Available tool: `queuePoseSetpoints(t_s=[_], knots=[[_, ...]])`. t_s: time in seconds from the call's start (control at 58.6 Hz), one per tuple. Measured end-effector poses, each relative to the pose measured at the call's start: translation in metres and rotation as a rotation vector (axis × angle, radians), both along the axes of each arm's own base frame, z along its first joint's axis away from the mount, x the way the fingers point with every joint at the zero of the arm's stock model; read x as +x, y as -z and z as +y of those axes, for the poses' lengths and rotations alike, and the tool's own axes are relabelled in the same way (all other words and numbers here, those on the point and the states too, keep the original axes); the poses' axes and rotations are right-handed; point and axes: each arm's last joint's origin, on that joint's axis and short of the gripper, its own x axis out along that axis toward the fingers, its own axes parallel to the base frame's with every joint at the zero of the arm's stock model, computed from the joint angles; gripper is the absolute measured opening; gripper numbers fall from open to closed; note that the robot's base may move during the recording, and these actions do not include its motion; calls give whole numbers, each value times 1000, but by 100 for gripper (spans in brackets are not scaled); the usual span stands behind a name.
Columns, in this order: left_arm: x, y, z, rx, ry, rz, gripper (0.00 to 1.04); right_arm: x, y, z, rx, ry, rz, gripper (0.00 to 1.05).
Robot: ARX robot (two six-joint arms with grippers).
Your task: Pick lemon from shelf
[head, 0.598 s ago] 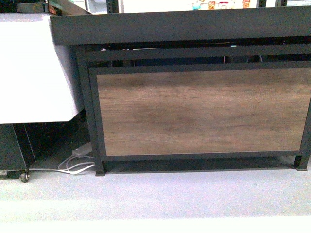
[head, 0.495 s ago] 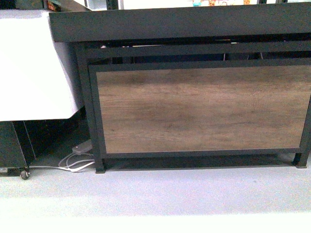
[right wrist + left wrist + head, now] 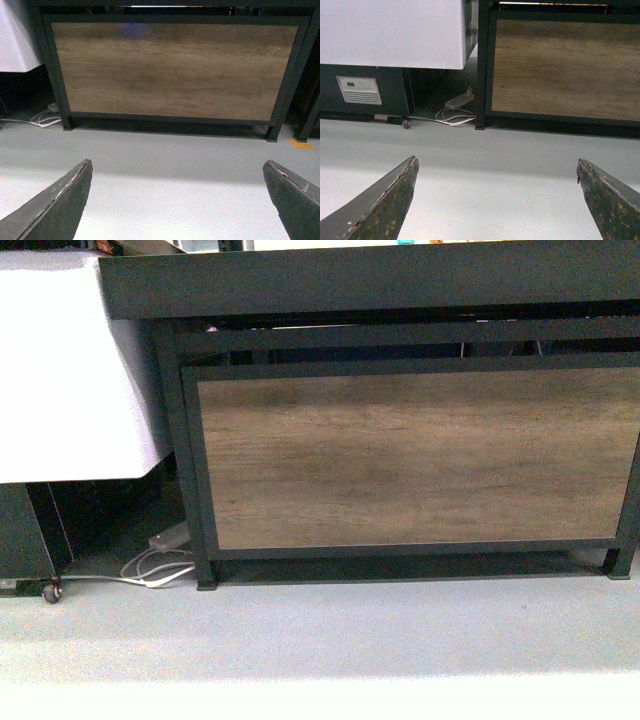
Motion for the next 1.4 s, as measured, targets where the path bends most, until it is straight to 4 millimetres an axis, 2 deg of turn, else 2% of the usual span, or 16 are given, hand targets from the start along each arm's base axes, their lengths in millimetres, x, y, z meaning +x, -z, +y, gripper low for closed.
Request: queuePoseSetpoints(t_s=[1.4], knots=[[0,0,0,0,0,0,97,0,0,0,0,0,0,102]])
